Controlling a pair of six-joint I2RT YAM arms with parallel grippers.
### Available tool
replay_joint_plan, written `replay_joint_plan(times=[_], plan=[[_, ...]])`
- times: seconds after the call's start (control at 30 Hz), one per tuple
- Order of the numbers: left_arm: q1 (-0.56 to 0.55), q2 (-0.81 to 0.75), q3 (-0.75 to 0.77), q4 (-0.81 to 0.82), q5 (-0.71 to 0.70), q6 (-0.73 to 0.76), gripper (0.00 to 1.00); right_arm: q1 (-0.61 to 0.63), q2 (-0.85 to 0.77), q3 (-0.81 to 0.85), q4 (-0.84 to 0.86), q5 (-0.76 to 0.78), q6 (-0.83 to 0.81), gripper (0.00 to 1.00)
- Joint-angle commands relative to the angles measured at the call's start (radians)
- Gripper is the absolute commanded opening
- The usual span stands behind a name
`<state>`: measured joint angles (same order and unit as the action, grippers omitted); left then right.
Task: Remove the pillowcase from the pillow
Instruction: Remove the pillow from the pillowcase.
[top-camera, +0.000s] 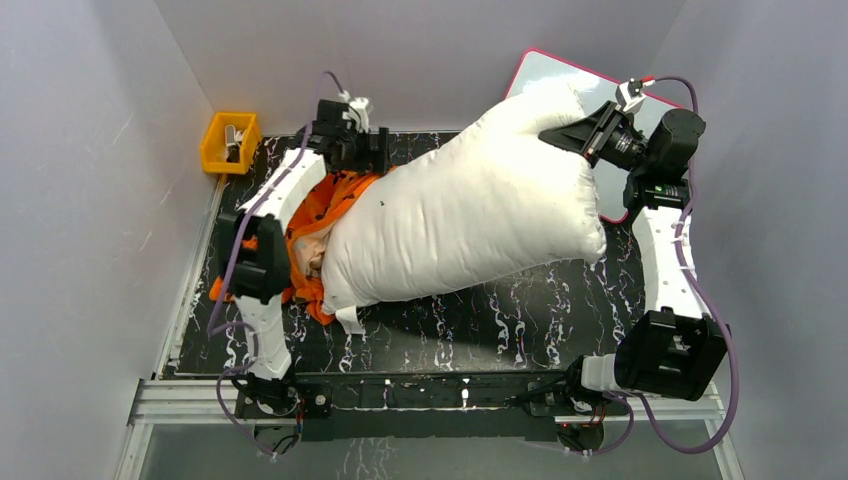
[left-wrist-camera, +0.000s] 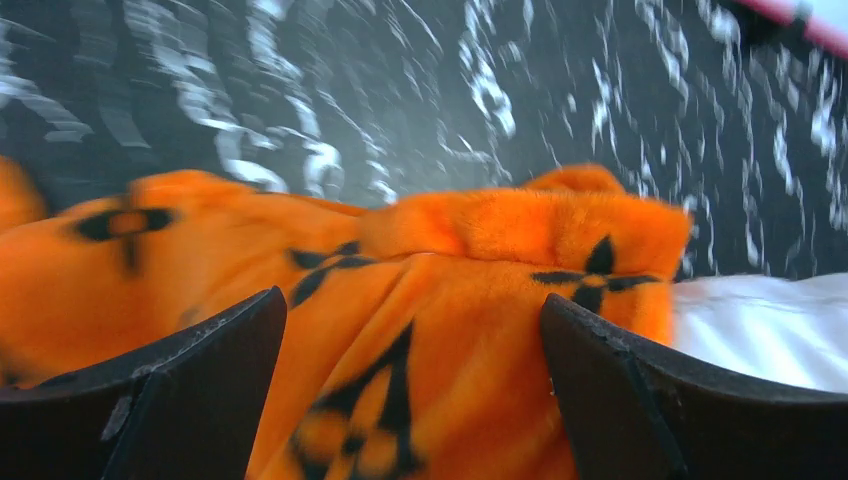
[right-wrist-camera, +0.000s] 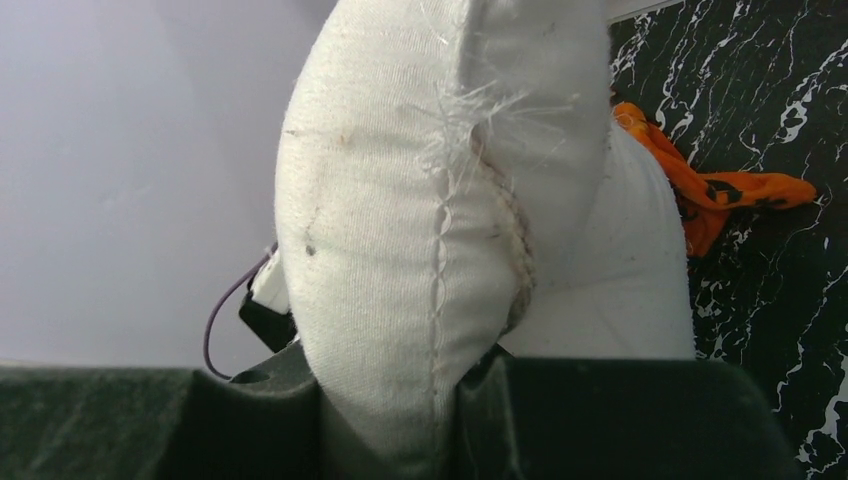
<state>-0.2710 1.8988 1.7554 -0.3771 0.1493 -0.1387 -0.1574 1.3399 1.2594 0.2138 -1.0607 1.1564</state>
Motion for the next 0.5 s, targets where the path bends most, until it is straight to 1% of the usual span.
replay_joint_plan(times=[0.0,0.07,0.1,0.13,0.17,0.2,0.23,0.27,0.33,0.37,0.43,0.47], plan=[[-0.027,0.126,0.134,-0.154,0.461,0.162,0.97,0.016,-0.02,0.026,0.013,-0.001,-0.027,0.0],[-0.03,0.14,0.105,-0.143,0.588,0.193,0.93,0.02,-0.016,0.025,0.008,0.003,-0.033,0.0],[-0.029,0.139,0.082,-0.141,0.631,0.208,0.88,0.02,-0.014,0.025,0.007,0.005,-0.035,0.0],[-0.03,0.134,0.061,-0.14,0.673,0.223,0.81,0.021,-0.011,0.024,0.007,0.007,-0.035,0.0],[-0.03,0.13,0.041,-0.145,0.704,0.241,0.71,0.021,-0.006,0.023,0.007,0.008,-0.035,0.0],[-0.029,0.127,0.026,-0.154,0.73,0.258,0.56,0.021,-0.003,0.023,0.008,0.009,-0.035,0.0],[-0.03,0.128,0.017,-0.169,0.76,0.277,0.24,0.021,0.002,0.024,0.009,0.008,-0.035,0.0],[-0.029,0.132,0.013,-0.19,0.768,0.287,0.0,0.021,0.006,0.028,0.01,0.008,-0.035,0.0],[-0.024,0.131,0.0,-0.211,0.766,0.305,0.0,0.021,0.012,0.039,0.009,0.007,-0.034,0.0],[-0.021,0.126,-0.008,-0.21,0.739,0.306,0.0,0.021,0.015,0.048,0.006,0.005,-0.036,0.0],[0.003,0.107,-0.041,-0.158,0.608,0.247,0.0,0.021,0.017,0.074,-0.001,0.006,-0.041,0.0],[0.026,0.102,-0.053,-0.131,0.516,0.203,0.0,0.02,0.017,0.084,-0.005,0.009,-0.041,0.0]])
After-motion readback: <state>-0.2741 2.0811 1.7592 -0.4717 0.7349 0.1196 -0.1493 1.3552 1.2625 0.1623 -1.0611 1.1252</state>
